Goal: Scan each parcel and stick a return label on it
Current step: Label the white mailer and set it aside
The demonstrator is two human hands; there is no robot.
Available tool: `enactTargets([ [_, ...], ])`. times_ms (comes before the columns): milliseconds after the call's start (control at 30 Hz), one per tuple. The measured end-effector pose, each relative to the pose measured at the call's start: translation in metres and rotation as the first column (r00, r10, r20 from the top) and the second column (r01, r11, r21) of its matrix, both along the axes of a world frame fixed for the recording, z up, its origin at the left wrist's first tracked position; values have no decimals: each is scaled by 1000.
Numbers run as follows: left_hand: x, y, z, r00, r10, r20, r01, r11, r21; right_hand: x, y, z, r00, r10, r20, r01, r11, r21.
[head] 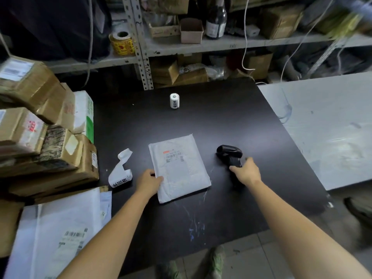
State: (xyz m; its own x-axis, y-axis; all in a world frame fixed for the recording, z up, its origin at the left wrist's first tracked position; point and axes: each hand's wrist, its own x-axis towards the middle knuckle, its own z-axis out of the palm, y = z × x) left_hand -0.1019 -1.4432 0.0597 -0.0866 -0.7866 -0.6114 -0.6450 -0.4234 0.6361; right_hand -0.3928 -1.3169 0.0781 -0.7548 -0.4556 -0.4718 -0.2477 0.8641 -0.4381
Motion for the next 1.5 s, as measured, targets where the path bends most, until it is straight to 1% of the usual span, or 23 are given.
enactTargets([
  [133, 1, -3, -6, 999, 38, -15, -38, 999, 11, 4, 0, -7, 1000, 23, -14, -24, 999, -46],
  [300, -1, -3, 0, 995, 71, -70, -68, 997, 42, 14, -16, 1, 985, 45, 170, -21, 990, -138],
  [467, -4, 1, 8, 973, 121, -197, -96, 987, 132, 36, -43, 21, 951, 167, 262, -107, 968, -229],
  [567, -10, 1, 17, 960, 140, -244, -111, 985, 131, 47, -62, 33, 903, 281, 326, -196, 943, -269],
  [600, -12, 1, 19, 956, 144, -257, -114, 985, 128, 50, -67, 37, 889, 295, 350, -202, 939, -279],
  [767, -21, 2, 25, 941, 183, -284, -145, 978, 149, 61, -81, 58, 838, 282, 467, -138, 938, -319],
  [933, -24, 5, 19, 943, 197, -270, -162, 976, 147, 68, -83, 72, 815, 223, 534, -43, 943, -329],
  [1033, -25, 6, 17, 938, 214, -273, -178, 973, 150, 71, -82, 77, 807, 204, 555, -14, 945, -326],
  [1200, -23, 5, 15, 946, 186, -265, -153, 978, 140, 74, -79, 82, 786, 223, 577, -36, 948, -317],
  [1500, -24, 5, 12, 950, 173, -259, -144, 981, 130, 73, -79, 85, 818, 224, 529, -37, 939, -341],
])
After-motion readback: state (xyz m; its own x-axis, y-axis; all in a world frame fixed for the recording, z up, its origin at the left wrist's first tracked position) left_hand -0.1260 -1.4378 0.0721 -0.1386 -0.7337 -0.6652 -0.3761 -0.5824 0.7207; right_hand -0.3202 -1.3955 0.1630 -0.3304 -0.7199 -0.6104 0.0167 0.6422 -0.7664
